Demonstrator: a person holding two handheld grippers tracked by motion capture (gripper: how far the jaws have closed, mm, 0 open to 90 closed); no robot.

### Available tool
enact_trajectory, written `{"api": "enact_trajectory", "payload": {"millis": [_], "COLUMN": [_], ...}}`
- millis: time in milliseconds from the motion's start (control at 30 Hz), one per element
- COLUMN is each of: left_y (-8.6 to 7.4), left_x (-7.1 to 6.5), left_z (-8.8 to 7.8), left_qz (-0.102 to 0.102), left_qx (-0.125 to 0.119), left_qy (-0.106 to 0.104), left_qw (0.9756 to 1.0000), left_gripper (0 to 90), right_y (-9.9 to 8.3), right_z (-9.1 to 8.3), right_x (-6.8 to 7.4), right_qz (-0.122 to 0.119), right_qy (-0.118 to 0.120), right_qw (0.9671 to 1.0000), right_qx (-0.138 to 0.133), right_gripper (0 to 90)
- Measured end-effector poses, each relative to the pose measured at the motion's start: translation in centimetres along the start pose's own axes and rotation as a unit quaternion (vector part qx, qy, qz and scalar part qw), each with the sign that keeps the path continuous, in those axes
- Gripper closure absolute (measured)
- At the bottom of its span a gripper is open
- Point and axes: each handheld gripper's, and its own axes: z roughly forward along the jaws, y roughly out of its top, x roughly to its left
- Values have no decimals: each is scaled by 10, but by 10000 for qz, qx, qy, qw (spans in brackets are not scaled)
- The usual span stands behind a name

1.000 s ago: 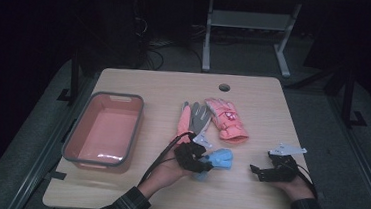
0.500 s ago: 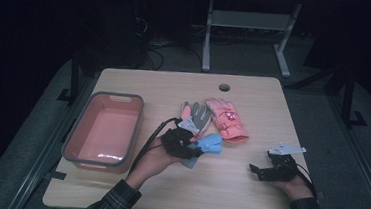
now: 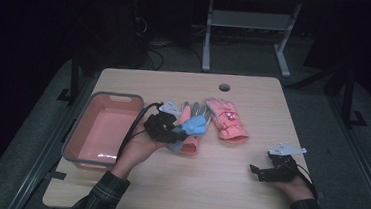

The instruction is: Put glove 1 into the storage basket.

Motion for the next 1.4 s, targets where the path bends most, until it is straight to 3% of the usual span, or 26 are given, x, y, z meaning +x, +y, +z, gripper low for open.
{"api": "enact_trajectory", "payload": {"millis": [433, 633, 800, 967, 1333, 1367, 1400], "left_y": [-9, -17, -22, -29, -51, -51, -55], "left_x": [37, 59, 72, 86, 121, 121, 125], "left_z": [-26, -39, -48, -58, -72, -72, -72], "left_qz": [-176, -427, -502, -691, -1006, -1006, -1086], "left_qx": [147, 110, 122, 67, 241, 241, 277], "left_qy": [601, 865, 1032, 1231, 1812, 1812, 1868], "left_qw": [9979, 9953, 9933, 9900, 9780, 9780, 9760], "left_gripper": [707, 708, 708, 708, 707, 707, 707], "right_y": [-1, -1, -1, -1, -1, -1, -1], "right_z": [-1, -1, -1, -1, -1, -1, -1], "right_x": [0, 1, 1, 1, 1, 1, 1], "right_qz": [0, 3, 3, 2, 2, 2, 3], "right_qy": [0, 0, 0, 0, 0, 0, 0], "right_qw": [10000, 10000, 10000, 10000, 10000, 10000, 10000], "right_qx": [9, 12, 10, 11, 12, 12, 12], "right_gripper": [98, 99, 99, 98, 99, 99, 99]}}
